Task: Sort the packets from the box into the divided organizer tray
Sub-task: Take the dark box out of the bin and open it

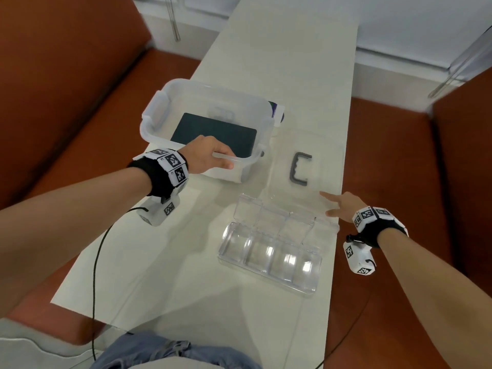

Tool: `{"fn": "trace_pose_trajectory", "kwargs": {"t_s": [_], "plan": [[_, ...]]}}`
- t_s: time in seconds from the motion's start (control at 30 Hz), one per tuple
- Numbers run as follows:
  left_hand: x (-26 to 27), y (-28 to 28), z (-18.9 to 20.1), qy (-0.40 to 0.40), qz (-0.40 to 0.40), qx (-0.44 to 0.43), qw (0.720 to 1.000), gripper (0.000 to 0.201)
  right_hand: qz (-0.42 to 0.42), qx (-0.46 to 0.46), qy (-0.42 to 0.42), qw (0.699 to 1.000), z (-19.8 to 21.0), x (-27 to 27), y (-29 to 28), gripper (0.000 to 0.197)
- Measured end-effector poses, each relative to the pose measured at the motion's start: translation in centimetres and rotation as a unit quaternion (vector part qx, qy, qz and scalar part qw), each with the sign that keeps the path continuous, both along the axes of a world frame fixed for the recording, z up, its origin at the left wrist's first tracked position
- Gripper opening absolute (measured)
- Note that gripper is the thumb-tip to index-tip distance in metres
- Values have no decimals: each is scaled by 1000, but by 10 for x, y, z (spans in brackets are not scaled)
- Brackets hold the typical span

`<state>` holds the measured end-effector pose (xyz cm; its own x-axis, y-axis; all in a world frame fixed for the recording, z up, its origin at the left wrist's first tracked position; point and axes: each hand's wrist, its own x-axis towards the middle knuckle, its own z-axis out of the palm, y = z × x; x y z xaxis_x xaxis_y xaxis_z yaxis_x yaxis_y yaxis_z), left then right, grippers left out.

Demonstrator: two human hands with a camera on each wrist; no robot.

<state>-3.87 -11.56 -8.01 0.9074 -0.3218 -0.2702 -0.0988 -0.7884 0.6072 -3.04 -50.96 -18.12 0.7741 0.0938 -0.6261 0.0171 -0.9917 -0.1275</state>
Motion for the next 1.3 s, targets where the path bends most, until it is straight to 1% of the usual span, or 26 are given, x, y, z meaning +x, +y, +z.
{"fn": "trace_pose_trajectory", "kwargs": {"t_s": [0.2, 0.33, 0.4, 0.53, 0.67, 0.8, 0.93, 1.03, 1.1, 1.17, 1.23, 1.3], "plan": [[0, 0, -3, -1, 2, -5, 1000, 28, 25, 25, 24, 999, 1, -7, 4, 62], [1, 1, -4, -4, 6, -10, 1000, 29, 38, 15, 37, 998, 5, -7, 8, 63], [1, 1, -3, -3, 5, -7, 1000, 30, 30, 13, 40, 999, 10, -4, 8, 62], [0, 0, 1, 5, 0, 1, 1000, 30, 20, -13, -2, 1000, 39, 9, 8, 53], [-1, -1, 4, 7, -3, 12, 1000, 33, 24, -13, -56, 998, 91, 22, 20, 39], [0, -1, 8, 16, -15, 28, 999, 35, 40, -3, -97, 994, 149, 23, 59, 34], [0, -1, 18, 20, -48, 40, 998, 36, 88, 29, -136, 986, 199, 17, 114, 34], [0, 13, 33, -3, -55, 3, 998, 36, 104, 89, -164, 977, 229, 12, 153, 30], [3, 33, 45, -20, -34, -29, 999, 32, 105, 130, -175, 970, 241, 12, 179, 28], [12, 60, 57, -29, -7, -31, 999, 29, 104, 165, -173, 965, 244, 16, 203, 26], [23, 86, 68, -38, 22, 2, 999, 28, 87, 198, -156, 964, 238, 26, 225, 25], [38, 109, 73, -33, 57, 44, 997, 29, 44, 225, -133, 964, 222, 41, 245, 30]]}}
